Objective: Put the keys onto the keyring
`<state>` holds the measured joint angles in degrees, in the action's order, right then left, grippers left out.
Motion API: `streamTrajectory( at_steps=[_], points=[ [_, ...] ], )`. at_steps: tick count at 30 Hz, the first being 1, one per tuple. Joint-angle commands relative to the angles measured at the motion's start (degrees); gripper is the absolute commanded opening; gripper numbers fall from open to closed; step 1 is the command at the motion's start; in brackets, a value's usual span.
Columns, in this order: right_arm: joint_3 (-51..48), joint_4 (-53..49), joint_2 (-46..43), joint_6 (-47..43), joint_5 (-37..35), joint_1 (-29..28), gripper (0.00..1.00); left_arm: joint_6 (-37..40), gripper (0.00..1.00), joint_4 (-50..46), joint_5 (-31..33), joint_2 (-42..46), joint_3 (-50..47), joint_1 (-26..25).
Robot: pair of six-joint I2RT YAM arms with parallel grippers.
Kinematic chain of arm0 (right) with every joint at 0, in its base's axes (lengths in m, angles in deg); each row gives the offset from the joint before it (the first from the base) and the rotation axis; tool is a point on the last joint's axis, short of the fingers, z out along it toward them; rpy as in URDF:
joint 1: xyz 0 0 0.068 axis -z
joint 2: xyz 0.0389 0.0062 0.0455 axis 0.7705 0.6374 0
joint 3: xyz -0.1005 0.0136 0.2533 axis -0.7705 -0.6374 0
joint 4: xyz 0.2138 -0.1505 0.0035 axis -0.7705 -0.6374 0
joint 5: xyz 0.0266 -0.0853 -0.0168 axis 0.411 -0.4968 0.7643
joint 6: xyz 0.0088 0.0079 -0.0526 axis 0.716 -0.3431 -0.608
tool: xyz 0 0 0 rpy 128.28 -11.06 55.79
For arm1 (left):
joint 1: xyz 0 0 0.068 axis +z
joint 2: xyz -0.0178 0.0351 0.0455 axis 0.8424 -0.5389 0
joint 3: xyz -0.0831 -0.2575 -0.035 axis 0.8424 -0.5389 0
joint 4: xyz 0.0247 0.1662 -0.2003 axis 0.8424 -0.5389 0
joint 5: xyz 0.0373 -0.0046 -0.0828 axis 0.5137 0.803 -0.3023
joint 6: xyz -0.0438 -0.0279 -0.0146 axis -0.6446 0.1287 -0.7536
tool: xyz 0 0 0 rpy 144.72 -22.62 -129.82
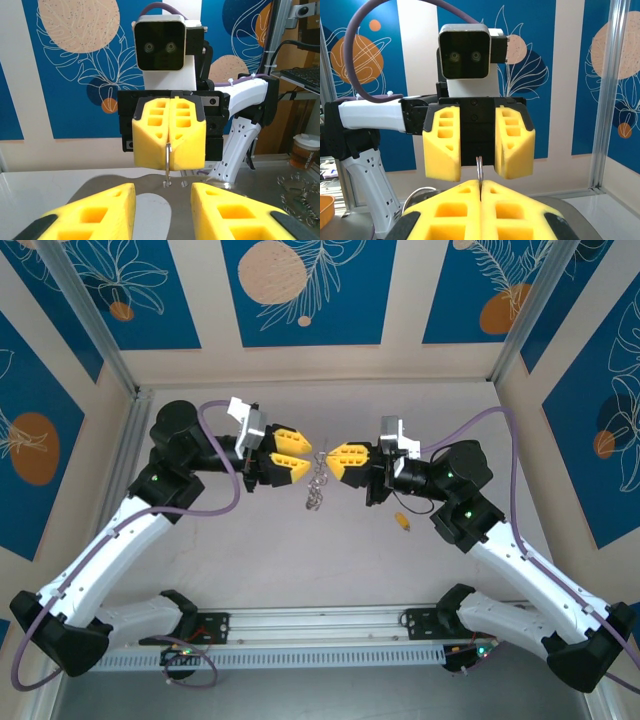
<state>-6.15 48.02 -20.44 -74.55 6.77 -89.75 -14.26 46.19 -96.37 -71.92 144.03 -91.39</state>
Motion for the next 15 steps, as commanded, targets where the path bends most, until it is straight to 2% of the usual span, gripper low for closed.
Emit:
streamTrajectory(
  at_steps=[1,15],
  points=[
    [-0.46,3.72,-0.52,0.93,0.99,-0.37,0.00,0.51,0.34,1.13,0.07,-0.46,2.18,-0.53],
    [-0.80,6.71,0.87,1.97,-0.29,-1.01,0.00,0.41,0.31,1.96,0.65,-1.27,2.32,-2.44]
  ],
)
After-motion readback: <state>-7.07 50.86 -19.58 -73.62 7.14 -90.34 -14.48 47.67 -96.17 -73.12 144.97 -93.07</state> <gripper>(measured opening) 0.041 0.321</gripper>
